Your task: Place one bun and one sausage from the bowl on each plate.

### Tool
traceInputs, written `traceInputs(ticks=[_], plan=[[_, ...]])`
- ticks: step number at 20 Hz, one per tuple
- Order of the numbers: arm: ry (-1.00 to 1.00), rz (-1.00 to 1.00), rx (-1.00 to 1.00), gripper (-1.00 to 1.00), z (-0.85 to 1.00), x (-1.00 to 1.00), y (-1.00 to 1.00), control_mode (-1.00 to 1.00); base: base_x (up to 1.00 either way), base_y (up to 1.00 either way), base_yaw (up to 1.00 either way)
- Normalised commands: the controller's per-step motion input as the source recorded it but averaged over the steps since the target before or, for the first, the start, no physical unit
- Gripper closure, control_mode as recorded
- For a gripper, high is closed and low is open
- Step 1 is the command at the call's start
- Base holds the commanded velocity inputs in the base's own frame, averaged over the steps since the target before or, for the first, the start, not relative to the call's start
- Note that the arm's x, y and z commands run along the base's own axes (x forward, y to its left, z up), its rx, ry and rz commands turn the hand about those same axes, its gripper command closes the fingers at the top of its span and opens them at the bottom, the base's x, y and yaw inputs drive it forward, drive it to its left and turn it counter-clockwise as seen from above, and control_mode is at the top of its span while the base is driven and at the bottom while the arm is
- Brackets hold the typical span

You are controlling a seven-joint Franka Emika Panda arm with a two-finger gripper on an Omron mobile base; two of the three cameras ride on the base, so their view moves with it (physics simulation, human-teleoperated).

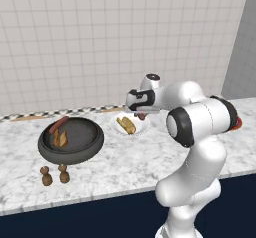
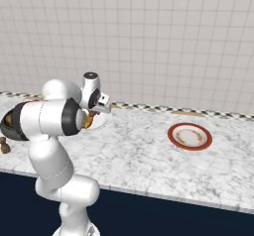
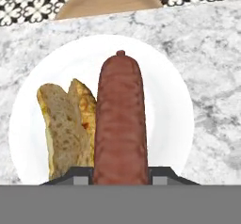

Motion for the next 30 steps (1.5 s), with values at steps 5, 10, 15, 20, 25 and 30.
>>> traceInputs(ticks=[5,10,15,20,25,30], plan=[[0.0,0.07,-0.11,1.0,-0.56,0.22,0.0,-1.0,0.0,0.0,0.0],[0.0,0.04,0.0,-1.0,-0.08,0.05,-0.03,-1.0,0.0,0.0,0.0],[-0.04,0.0,0.0,-1.0,0.0,0.0,0.0,-1.0,0.0,0.0,0.0],[-0.01,0.0,0.0,-1.0,0.39,-0.04,0.02,-1.0,0.0,0.0,0.0],[-0.19,0.0,-0.02,-1.0,1.0,-0.41,0.42,-1.0,0.0,0.0,0.0],[-0.08,0.0,0.11,-1.0,1.0,-0.64,0.78,-1.0,0.0,0.0,0.0]])
